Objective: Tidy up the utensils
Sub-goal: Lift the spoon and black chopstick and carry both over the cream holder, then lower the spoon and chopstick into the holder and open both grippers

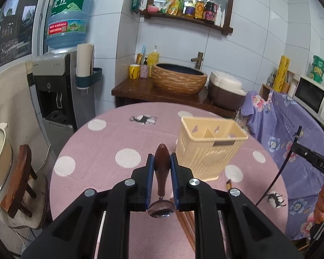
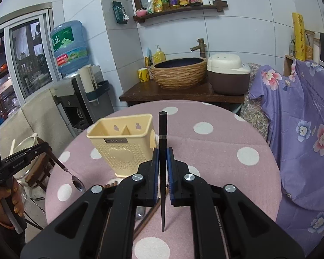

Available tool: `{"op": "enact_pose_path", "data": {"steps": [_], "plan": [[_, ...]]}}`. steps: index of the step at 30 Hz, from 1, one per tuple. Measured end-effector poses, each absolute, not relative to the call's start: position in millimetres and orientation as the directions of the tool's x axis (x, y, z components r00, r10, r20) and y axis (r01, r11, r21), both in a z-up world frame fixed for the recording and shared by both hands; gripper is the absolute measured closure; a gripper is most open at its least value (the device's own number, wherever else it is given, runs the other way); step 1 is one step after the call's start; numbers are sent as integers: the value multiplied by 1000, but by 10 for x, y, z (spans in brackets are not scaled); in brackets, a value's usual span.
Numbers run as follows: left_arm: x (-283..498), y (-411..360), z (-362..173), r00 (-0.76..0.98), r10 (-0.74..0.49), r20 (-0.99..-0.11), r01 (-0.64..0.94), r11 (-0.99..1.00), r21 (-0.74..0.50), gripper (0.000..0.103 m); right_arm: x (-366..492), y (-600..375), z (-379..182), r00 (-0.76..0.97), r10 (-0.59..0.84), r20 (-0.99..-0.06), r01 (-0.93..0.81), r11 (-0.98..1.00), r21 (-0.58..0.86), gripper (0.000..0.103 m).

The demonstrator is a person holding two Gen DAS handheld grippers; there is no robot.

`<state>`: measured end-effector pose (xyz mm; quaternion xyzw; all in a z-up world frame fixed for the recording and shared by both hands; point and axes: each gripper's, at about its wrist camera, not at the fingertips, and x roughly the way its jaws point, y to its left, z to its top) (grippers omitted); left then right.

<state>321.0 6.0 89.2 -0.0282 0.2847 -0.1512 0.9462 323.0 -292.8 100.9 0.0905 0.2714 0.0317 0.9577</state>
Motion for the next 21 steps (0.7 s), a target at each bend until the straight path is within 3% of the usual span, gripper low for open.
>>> {"op": "enact_pose_path", "data": {"steps": [12,16,21], "plan": [[3516,-280,2135,846,-382,-372,343,924,-167,87,3586,-2755,2355,953,118,-280,-65,979,193,95],[3754,-511,2151,842,-390,-372,346,920,-183,87,3811,-2680,2488,964,88,-252,-42,983,181,95],[3954,-674,1806,842,-357,-405,313,934,-173,87,4057,-2593,2166,955,78,-288,-25,982,186,95]]}}
